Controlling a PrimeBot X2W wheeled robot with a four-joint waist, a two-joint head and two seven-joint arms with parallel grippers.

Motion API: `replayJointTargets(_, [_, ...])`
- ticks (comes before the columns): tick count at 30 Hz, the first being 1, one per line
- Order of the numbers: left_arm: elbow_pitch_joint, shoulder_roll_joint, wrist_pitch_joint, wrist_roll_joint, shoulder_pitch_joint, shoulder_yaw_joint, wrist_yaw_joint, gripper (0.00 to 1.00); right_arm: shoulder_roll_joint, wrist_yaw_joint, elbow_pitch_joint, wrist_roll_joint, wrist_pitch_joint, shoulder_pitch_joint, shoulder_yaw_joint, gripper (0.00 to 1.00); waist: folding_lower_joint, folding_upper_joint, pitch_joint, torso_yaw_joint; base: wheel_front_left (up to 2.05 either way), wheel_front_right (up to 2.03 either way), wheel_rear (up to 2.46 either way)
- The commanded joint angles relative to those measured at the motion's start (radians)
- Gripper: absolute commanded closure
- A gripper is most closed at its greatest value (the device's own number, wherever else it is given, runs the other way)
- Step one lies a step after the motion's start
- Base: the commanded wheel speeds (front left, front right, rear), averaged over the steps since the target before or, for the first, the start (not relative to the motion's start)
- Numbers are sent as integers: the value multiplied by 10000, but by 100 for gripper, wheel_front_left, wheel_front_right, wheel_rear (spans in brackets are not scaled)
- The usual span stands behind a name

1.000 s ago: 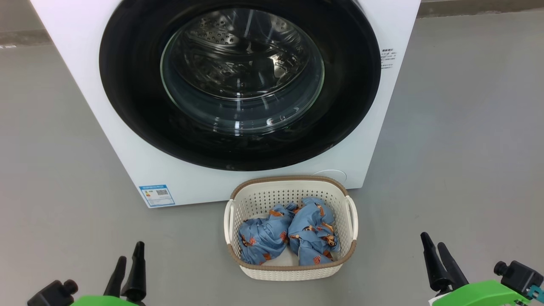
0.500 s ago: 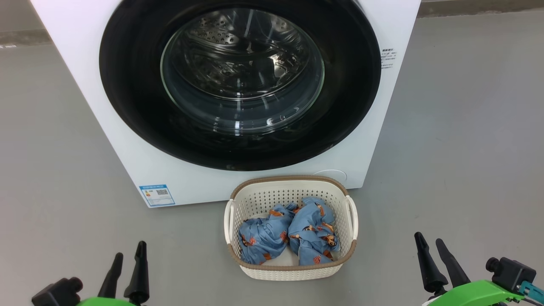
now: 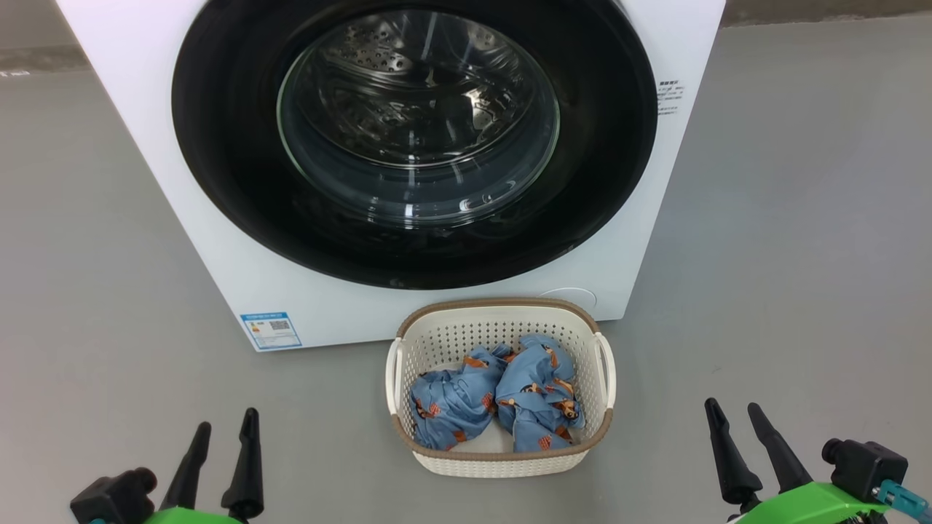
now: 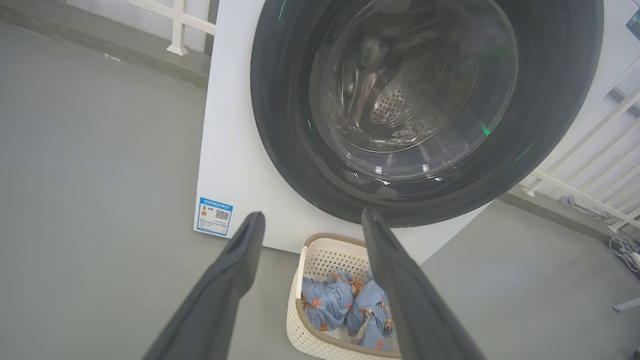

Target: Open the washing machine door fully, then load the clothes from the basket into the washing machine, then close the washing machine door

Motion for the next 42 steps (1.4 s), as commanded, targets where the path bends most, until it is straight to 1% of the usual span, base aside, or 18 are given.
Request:
replayJointTargets(1, [-357, 201, -177, 363, -203, 213, -21, 0, -140, -9, -297, -351, -164, 16, 256, 0, 0, 0, 7, 10, 0, 0, 0])
replayJointTargets(29, [-590, 328, -1003, 3208, -267, 165, -29, 0, -132, -11, -587, -3567, -984, 278, 177, 0, 0, 0, 170, -7, 0, 0, 0])
replayJointTargets(42, [-465, 321, -1016, 2954, -259, 165, -29, 0, -83, -11, -638, -3620, -997, 368, -7, 0, 0, 0, 85, -27, 0, 0, 0])
